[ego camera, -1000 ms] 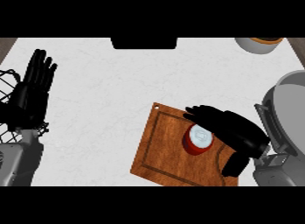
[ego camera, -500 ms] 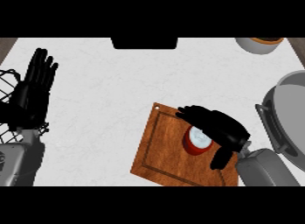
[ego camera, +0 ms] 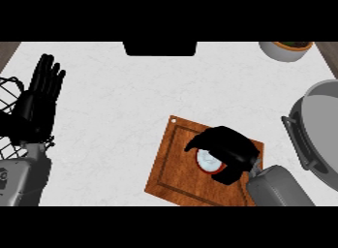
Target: Pick the can from the cutting board and place it in the pot
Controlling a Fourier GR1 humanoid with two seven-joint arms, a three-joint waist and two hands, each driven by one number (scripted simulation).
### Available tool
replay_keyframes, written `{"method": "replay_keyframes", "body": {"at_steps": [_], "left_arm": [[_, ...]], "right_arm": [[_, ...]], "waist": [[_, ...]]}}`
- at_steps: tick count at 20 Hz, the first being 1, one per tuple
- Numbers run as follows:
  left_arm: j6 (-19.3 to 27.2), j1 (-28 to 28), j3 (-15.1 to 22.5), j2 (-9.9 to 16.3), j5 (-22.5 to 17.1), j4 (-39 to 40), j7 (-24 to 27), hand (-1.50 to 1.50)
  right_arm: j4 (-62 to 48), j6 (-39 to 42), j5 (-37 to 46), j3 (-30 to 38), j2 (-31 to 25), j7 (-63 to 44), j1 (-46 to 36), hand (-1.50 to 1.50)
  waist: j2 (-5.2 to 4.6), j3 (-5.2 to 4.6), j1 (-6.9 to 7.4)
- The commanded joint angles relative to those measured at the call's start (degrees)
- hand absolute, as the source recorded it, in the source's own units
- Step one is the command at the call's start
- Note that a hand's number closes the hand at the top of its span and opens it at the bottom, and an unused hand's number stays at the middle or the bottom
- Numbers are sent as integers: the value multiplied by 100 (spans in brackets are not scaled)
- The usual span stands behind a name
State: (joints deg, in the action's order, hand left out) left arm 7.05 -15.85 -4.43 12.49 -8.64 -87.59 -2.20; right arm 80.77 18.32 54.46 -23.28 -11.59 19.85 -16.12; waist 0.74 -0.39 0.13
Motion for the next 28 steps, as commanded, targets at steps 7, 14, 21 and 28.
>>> {"method": "replay_keyframes", "body": {"at_steps": [7,14,21,28], "left_arm": [[-141,141,-131,-68,18,-16,98,0],[-105,51,-52,-79,37,-188,-116,0],[-115,-70,10,-92,45,-280,-151,0],[-168,-241,210,-200,111,-141,-125,0]], "right_arm": [[-421,-611,675,-282,432,271,163,150],[-763,-1022,917,1532,773,-2016,-728,150],[-1328,-1801,1402,3047,842,-4701,-1606,150],[-1804,-2551,3041,3494,504,-7395,-3054,150]], "waist": [[-73,39,-12],[-166,31,81],[-287,27,322],[-287,1,489]]}}
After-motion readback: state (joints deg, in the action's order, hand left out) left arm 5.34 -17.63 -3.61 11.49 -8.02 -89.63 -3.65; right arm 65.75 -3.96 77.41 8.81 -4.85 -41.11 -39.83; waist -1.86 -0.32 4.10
